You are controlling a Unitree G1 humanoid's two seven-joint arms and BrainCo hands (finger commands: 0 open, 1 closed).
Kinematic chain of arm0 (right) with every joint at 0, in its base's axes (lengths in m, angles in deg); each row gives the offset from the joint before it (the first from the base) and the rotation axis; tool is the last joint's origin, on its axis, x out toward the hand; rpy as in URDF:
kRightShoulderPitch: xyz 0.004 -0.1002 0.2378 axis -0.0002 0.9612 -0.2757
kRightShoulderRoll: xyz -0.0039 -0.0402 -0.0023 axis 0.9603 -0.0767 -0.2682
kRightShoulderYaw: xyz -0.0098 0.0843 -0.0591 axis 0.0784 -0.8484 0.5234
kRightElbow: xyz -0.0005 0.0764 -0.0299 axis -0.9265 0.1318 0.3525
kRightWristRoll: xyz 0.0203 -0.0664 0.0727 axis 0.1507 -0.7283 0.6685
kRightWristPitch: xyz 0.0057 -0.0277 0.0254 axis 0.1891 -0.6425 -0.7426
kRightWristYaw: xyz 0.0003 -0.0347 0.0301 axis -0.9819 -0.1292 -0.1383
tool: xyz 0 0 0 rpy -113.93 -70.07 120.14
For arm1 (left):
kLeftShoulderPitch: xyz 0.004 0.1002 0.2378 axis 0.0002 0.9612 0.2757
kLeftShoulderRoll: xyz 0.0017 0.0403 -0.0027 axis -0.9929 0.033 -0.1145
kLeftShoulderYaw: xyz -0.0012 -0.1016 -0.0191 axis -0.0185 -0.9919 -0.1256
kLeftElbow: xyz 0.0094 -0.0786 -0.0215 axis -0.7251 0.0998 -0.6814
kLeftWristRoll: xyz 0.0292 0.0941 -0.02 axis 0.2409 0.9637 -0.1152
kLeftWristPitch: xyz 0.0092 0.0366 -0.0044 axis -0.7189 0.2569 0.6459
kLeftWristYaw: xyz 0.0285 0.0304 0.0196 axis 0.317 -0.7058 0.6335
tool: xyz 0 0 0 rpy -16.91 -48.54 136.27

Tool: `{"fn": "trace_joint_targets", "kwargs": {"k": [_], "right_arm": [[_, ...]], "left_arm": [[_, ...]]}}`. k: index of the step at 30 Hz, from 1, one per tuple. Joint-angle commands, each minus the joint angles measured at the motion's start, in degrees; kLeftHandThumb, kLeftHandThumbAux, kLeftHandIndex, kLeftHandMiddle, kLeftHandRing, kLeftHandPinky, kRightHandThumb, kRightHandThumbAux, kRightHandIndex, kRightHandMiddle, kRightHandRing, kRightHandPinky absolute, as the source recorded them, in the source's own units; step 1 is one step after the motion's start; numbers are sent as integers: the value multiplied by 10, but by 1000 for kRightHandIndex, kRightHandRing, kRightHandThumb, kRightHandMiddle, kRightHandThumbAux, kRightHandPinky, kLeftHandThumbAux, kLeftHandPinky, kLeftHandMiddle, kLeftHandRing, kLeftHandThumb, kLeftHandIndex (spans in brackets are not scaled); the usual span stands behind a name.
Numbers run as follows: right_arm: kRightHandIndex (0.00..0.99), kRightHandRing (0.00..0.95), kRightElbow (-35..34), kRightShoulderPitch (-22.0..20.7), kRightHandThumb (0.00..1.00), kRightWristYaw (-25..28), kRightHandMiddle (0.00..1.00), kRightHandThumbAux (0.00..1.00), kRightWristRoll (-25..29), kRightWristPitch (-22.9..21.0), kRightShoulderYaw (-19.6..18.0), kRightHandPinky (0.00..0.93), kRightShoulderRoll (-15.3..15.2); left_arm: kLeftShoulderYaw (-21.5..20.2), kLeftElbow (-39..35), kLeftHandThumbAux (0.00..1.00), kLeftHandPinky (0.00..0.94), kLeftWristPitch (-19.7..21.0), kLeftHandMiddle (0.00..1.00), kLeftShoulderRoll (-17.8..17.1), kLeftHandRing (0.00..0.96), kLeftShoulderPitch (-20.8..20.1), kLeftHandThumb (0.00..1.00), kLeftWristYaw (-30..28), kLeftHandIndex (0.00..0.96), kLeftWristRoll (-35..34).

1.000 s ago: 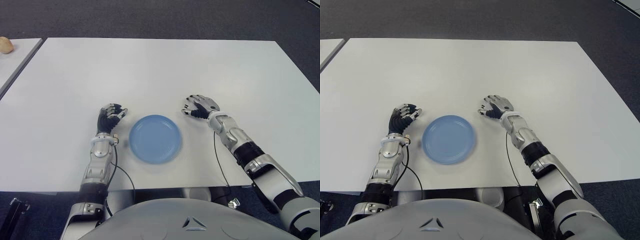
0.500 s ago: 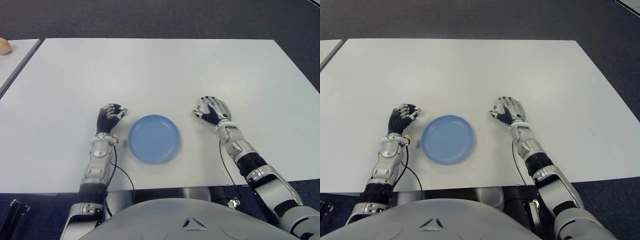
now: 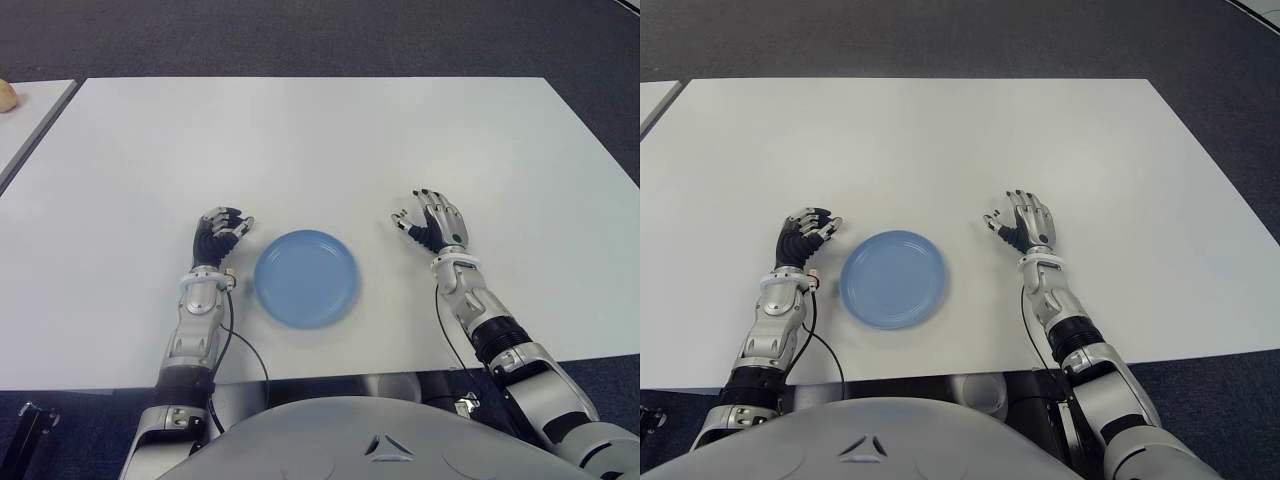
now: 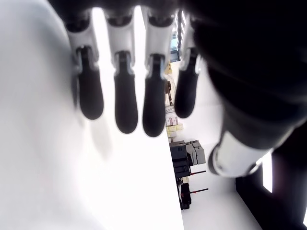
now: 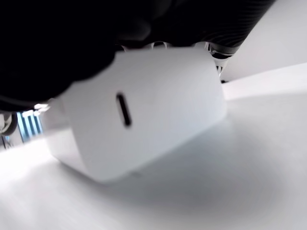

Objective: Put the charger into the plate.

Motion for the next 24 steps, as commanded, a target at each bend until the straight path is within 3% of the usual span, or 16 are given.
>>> {"fn": "trace_joint_targets", "kwargs": {"k": [1, 11, 24], "right_arm": [[0, 0, -53, 19, 617, -3, 0, 132, 5, 6, -13, 0, -1], [0, 0, -109, 39, 549, -11, 0, 115, -2, 9, -32, 0, -7], [0, 0, -232, 83, 545, 35, 0, 111, -27, -58, -60, 0, -19]], "left_arm": [[-3, 6, 723, 480, 1, 499, -4, 492, 1, 702, -9, 425, -1], [-4, 2, 722, 485, 11, 507, -3, 500, 0, 702, -9, 426, -3], [-6, 5, 723, 485, 7, 499, -1, 497, 0, 703, -8, 426, -1]]}}
